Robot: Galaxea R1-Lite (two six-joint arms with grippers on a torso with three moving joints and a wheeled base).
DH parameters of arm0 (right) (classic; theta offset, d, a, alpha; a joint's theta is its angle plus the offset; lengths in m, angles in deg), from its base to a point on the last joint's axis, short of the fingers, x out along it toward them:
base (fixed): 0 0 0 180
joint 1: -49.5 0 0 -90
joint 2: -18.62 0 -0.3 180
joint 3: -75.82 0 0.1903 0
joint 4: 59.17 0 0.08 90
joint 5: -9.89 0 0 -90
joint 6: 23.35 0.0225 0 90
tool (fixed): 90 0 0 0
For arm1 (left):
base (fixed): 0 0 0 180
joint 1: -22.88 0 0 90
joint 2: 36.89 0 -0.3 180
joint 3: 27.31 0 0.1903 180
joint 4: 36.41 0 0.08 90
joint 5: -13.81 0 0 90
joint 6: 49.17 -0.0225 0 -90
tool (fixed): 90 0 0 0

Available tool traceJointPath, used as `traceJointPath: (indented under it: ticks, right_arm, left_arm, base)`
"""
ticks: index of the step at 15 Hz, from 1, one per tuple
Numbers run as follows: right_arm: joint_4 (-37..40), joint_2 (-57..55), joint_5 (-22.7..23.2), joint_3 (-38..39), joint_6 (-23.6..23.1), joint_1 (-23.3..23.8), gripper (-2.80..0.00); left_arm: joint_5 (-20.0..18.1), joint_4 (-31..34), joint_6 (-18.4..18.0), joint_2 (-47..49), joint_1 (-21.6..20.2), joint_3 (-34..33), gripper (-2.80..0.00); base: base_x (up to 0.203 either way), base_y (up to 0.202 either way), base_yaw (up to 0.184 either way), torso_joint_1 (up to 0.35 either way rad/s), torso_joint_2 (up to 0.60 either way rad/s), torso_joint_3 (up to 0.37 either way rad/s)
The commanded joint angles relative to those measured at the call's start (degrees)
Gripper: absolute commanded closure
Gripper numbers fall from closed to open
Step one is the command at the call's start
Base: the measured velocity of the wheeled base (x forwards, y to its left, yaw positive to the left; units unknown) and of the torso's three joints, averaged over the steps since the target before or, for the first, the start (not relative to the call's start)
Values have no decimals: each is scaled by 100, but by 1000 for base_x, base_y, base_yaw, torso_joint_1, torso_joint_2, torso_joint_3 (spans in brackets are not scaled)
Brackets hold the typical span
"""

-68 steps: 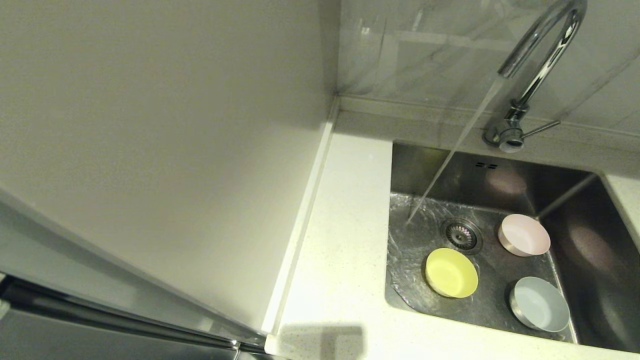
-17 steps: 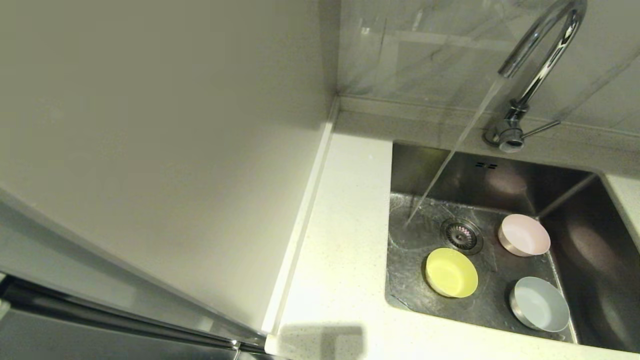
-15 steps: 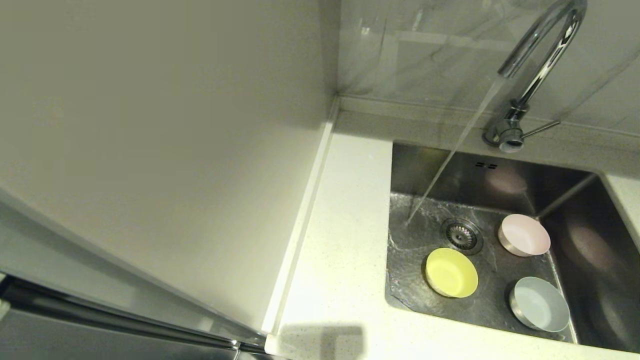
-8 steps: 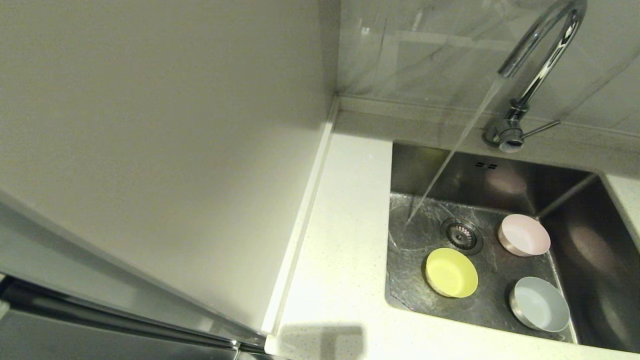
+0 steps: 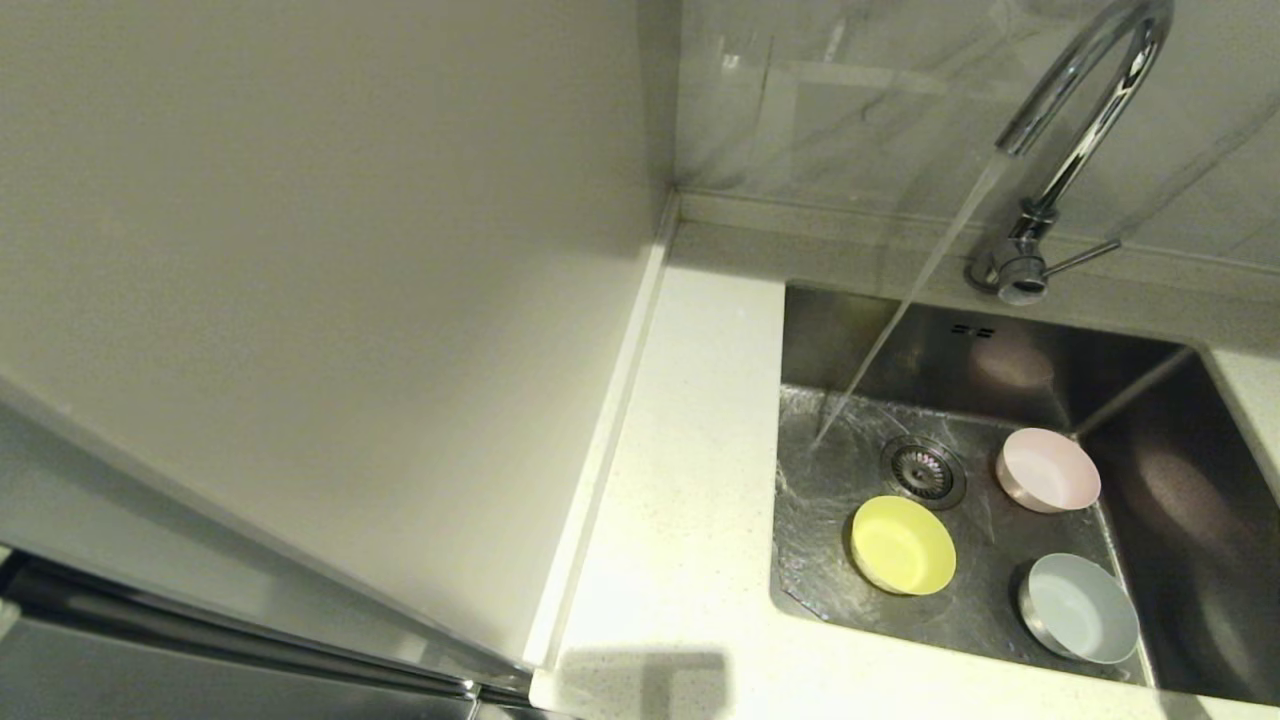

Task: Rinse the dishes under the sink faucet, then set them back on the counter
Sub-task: Turn off the faucet

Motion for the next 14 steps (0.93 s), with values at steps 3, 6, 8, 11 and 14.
traceJointPath:
  ticks: [3,6,8,11,14]
  right_arm:
    - [36,-1898,637,-834,1516,-4,0]
    - [-8,-2869,857,-913,1750,1,0]
    - [-245,-3436,828,-1052,1636,13,0]
    - [-940,-4206,806,-1390,2113,27,0]
    - [-1340,-4981,824,-1484,2580,171,0]
  left_arm:
    - [0,-2,3,0,-1,-18,0]
    - [0,-2,3,0,-1,-18,0]
    - [0,-2,3,0,-1,-18,0]
    - [0,-2,3,0,-1,-12,0]
    - [0,-2,3,0,-1,-18,0]
  base:
    - [0,0,0,0,0,0]
    - [0,0,0,0,0,0]
    - [0,0,0,0,0,0]
    - [0,0,0,0,0,0]
    - [0,0,0,0,0,0]
